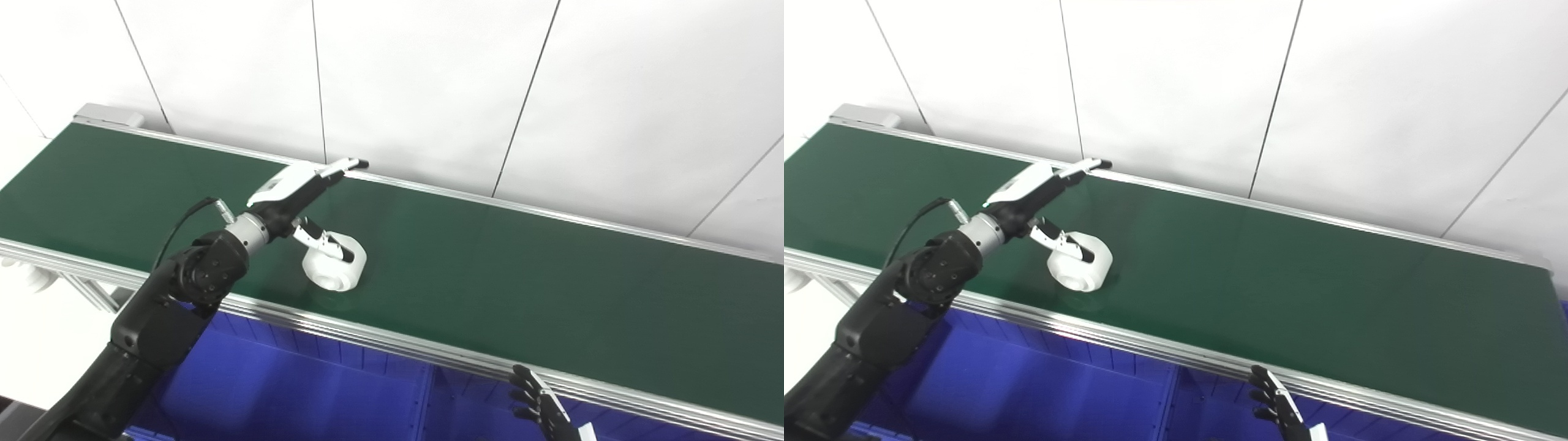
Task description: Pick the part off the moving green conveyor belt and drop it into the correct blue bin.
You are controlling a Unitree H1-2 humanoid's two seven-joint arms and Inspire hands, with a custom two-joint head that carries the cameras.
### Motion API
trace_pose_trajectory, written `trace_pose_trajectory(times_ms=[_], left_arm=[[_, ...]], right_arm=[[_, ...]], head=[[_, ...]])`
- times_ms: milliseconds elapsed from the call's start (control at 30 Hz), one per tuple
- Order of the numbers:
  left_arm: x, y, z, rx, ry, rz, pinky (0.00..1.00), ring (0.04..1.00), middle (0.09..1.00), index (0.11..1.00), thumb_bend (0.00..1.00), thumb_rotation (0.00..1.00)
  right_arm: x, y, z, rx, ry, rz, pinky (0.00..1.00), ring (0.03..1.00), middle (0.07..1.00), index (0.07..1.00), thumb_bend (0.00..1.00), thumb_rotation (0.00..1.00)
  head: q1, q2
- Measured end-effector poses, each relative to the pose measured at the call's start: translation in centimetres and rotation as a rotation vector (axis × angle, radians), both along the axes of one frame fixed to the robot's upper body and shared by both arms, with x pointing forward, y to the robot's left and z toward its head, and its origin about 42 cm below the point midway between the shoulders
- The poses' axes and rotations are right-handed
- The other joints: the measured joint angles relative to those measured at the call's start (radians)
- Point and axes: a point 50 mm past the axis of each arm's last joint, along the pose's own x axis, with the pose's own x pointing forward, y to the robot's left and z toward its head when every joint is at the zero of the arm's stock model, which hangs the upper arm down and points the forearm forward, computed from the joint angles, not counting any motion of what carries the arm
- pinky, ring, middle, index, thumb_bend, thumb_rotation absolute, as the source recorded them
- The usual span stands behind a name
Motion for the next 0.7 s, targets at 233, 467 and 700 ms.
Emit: trace_pose_trajectory(times_ms=[233,467,700], left_arm=[[0.1,-0.8,-2.0,0.066,0.128,-0.066,1.0,1.0,1.0,0.919,0.89,0.08],[-0.1,-1.2,-2.6,0.066,0.223,-0.099,1.0,1.0,1.0,0.915,0.92,0.07],[-0.1,-2.2,-3.4,-0.053,0.201,-0.1,0.6,0.648,0.623,0.692,0.63,0.0]], right_arm=[[-0.2,0.1,0.0,0.0,0.001,-0.003,0.73,0.808,0.843,0.876,0.75,0.27],[-0.1,0.1,0.1,-0.004,-0.004,-0.003,0.73,0.811,0.846,0.878,0.75,0.28],[-0.1,0.1,0.2,-0.006,-0.008,-0.006,0.73,0.809,0.845,0.88,0.74,0.29]], head=[[0.0,0.005],[0.0,0.009],[-0.002,0.015]])
